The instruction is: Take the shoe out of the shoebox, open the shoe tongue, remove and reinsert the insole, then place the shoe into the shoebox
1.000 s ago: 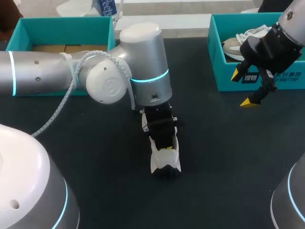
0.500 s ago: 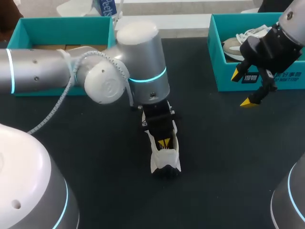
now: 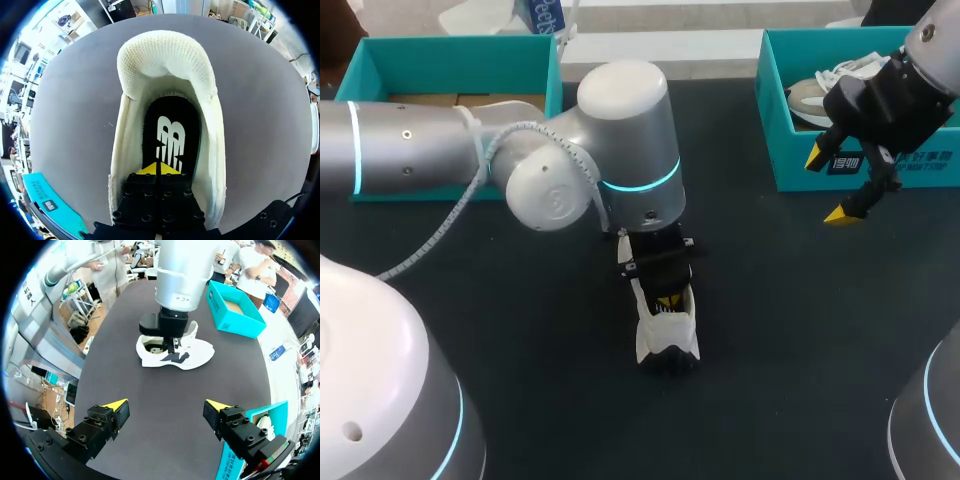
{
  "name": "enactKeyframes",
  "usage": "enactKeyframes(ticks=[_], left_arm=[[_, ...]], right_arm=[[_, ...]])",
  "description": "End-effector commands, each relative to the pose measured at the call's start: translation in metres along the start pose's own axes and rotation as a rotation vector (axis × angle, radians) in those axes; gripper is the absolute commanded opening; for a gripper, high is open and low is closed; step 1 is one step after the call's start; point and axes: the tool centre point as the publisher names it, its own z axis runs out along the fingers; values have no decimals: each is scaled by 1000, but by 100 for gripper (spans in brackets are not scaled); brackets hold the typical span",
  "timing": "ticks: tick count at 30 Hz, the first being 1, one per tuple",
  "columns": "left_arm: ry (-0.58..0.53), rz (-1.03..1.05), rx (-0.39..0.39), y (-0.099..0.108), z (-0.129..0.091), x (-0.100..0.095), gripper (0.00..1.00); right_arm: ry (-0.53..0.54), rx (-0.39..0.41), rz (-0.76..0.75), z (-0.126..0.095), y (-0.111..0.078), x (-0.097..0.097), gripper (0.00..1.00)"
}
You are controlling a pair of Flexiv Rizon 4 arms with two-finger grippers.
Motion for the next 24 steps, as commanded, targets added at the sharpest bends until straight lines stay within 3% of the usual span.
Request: enactKeyframes(ticks=[1,7,11,12,13,14,15,16,18,19,20,24], left_arm=[[-4,24,-59,-5,-21,2,0],[-25,52,-170,4,-38,-5,0],[-25,51,-205,14,-41,-8,0],[-24,52,-211,15,-41,-8,4],[-23,52,-211,16,-42,-8,18],[-23,52,-211,16,-42,-8,18],[-18,51,-210,18,-42,-8,39],[-17,51,-209,18,-42,-8,44],[-10,49,-207,17,-42,-7,81],[-5,48,-201,16,-43,-6,93],[-3,47,-201,15,-43,-6,100],[10,36,-202,15,-47,-5,100]], right_arm=[[1,3,1,1,0,-1,100],[1,3,1,1,0,-1,100],[1,3,1,1,0,-1,100],[1,3,1,1,0,-1,100],[1,3,1,1,0,-1,100],[1,3,1,1,0,-1,100],[1,3,1,1,0,-1,100],[1,3,1,1,0,-1,100],[1,3,1,1,0,-1,100],[1,3,1,1,0,-1,100],[1,3,1,1,0,-1,100],[1,3,1,1,0,-1,100]])
